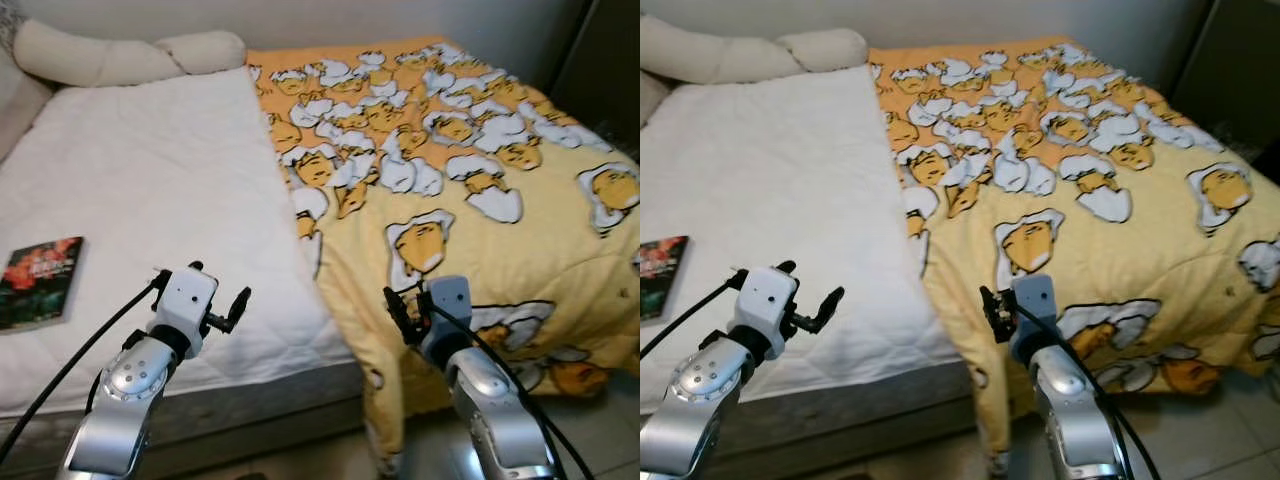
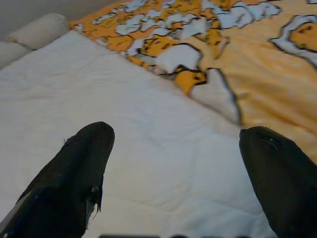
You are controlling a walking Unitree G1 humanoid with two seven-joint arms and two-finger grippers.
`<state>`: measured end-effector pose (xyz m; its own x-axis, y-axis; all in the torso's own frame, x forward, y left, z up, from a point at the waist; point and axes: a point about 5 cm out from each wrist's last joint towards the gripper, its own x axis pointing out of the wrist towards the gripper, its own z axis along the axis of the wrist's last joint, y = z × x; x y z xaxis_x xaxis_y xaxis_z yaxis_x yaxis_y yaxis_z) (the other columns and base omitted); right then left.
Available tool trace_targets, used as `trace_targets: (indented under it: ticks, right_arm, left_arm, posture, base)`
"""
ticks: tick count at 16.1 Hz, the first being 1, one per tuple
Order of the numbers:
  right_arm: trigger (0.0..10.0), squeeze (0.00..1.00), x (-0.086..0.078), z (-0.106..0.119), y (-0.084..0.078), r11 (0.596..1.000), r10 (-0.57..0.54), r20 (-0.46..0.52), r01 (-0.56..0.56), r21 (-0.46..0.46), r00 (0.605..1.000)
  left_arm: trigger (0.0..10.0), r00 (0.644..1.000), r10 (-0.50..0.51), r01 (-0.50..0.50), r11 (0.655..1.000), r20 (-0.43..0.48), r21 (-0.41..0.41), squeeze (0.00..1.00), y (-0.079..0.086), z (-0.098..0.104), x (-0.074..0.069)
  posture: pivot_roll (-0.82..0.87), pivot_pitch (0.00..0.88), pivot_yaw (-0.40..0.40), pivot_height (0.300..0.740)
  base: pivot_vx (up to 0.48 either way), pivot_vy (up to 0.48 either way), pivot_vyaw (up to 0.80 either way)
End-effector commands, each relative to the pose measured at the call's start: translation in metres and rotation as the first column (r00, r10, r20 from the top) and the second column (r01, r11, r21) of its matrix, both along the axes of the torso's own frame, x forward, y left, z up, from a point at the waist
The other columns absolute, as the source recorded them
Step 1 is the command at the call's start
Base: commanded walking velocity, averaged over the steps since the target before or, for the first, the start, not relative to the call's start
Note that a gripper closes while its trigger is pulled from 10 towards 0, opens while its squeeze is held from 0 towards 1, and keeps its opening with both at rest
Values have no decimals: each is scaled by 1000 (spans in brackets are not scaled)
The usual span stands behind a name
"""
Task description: Clean up the room
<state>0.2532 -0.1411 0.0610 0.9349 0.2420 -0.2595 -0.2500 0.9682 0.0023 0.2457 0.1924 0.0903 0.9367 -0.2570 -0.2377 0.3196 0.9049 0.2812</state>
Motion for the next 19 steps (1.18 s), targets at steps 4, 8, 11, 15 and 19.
trace_targets:
  ticks: [4,8,11,15,19]
  right_arm:
    - [10000,145,10,0,5,995,86,-26,-87,-41,996]
    - [10000,1000,33,-5,18,983,165,-79,-171,-70,983]
    - [10000,1000,62,-5,34,968,202,-106,-215,-127,974]
    - [10000,1000,58,16,34,981,192,-1,-192,-13,981]
    - [10000,1000,30,1,29,983,185,-22,-186,-5,982]
  left_arm:
    - [10000,998,-62,62,998,-22,14,0,0,1,-3]
    - [10000,992,-120,122,992,-48,35,0,3,3,-5]
    - [10000,989,-140,142,989,-54,35,0,3,7,-5]
    - [10000,999,23,-24,999,-23,-48,0,6,7,-14]
    - [10000,999,44,-46,996,-24,-83,0,1,5,-17]
  posture:
    - [91,0,48,740]
    - [118,0,34,740]
    - [138,4,25,740]
    - [136,3,-8,740]
    - [119,0,1,740]
  base:
    - [0,0,0]
    - [0,0,0]
    - [0,0,0]
    - [0,0,0]
    - [225,0,600]
